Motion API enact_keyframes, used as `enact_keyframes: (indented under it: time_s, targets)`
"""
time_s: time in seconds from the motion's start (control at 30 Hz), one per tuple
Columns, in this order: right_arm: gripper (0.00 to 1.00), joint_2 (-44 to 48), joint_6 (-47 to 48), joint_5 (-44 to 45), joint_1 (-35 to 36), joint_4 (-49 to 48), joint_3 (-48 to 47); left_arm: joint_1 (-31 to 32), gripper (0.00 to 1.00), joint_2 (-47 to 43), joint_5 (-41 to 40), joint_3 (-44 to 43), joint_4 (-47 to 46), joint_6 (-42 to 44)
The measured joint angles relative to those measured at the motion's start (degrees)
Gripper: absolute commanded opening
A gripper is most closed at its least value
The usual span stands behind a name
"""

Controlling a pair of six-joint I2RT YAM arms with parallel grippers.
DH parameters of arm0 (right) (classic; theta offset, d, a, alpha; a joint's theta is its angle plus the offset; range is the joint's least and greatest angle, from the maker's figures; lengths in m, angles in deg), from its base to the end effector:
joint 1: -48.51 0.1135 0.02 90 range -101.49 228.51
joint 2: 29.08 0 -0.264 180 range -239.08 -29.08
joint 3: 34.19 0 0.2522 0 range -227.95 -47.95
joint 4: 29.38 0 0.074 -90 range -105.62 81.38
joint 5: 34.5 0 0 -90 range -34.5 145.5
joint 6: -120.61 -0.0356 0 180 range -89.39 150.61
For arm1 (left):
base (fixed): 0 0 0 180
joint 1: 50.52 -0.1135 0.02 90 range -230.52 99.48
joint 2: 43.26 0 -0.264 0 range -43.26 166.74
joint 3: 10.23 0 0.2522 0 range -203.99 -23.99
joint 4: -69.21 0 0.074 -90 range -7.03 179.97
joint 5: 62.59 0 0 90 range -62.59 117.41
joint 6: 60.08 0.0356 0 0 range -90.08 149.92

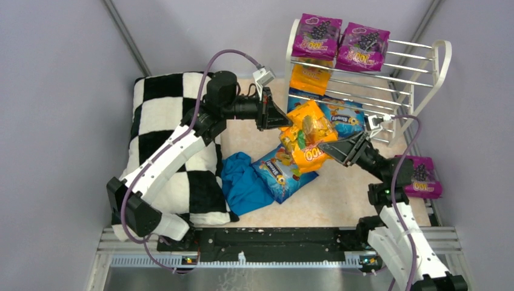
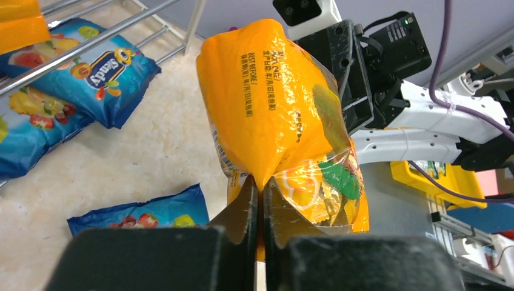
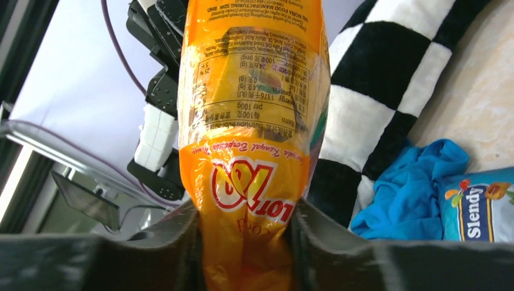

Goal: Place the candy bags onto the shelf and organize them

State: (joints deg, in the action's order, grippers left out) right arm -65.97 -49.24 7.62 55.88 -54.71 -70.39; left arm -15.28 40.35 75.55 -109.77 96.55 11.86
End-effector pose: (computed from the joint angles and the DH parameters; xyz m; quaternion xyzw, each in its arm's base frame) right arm 0.1454 0.0454 0.3097 0.0163 0.5999 0.6893 0.4059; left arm 0.2534 -0.2115 0.4257 0.3609 0.6601 -0.5415 0.3752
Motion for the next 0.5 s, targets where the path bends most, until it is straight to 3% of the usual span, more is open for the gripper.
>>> enact_keyframes:
  time_s: [0.07, 0.17, 0.27, 0.5]
  targets:
    - [0.08, -2.1, -1.2, 0.6, 0.0, -0.6, 0.3, -1.7, 0.36, 1.4, 1.0, -0.7, 0.6, -1.3]
    - [0.01, -4.4, -2.5, 0.6, 0.0, -1.2, 0.7, -3.9, 0.78, 2.0, 1.3, -0.7, 1.2, -2.1]
    - [0.0, -5.1, -2.8, 0.9, -0.1, -1.2, 0.7, -7.1, 0.96, 1.9, 0.6, -0.9, 1.6, -2.4]
    - [0.0, -5.1, -1.2, 1.3, -2.9, 1.3, 0.7, -13.6, 0.99, 1.1, -6.3, -2.8, 8.2, -0.8]
